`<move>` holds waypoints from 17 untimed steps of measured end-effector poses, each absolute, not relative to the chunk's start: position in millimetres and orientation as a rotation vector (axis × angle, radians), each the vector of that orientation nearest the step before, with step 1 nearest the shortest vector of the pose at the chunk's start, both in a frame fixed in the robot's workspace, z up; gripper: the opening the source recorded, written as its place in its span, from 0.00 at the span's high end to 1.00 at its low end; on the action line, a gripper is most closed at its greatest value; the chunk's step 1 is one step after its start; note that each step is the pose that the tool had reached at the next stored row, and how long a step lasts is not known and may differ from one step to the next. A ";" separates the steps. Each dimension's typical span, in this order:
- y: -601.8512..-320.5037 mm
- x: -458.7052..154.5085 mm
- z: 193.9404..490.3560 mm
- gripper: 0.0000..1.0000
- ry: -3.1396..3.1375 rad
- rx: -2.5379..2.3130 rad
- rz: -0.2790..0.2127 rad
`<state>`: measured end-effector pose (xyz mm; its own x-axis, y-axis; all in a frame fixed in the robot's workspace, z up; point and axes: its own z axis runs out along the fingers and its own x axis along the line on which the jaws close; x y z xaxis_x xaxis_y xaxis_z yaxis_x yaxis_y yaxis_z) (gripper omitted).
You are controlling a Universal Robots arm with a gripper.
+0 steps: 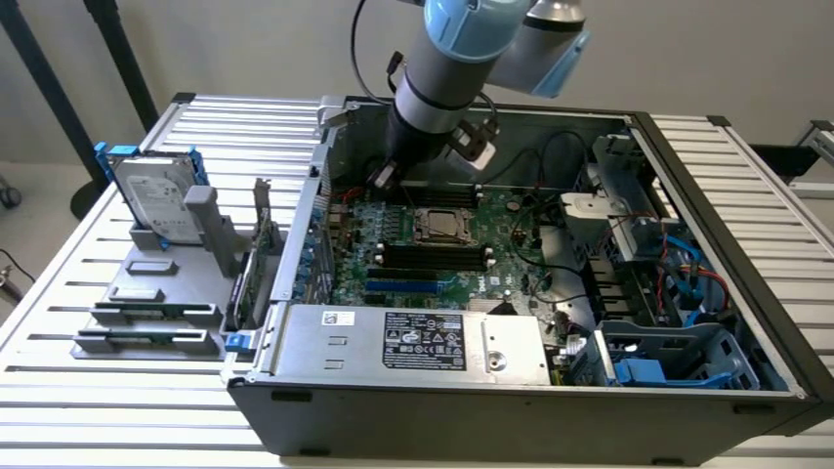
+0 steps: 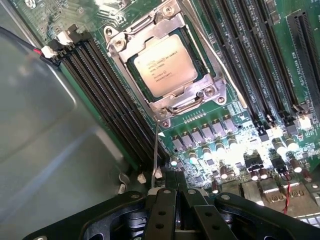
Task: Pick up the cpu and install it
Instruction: 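Install the first cpu locking lever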
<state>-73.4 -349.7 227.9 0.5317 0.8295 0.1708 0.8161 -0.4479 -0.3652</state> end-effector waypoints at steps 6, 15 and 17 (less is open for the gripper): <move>-361.3 -75.6 232.1 0.89 -1.330 -2.358 0.039; -365.5 -83.0 237.4 0.89 -1.274 -2.341 0.005; -365.5 -84.6 237.5 0.89 -1.257 -2.347 -0.001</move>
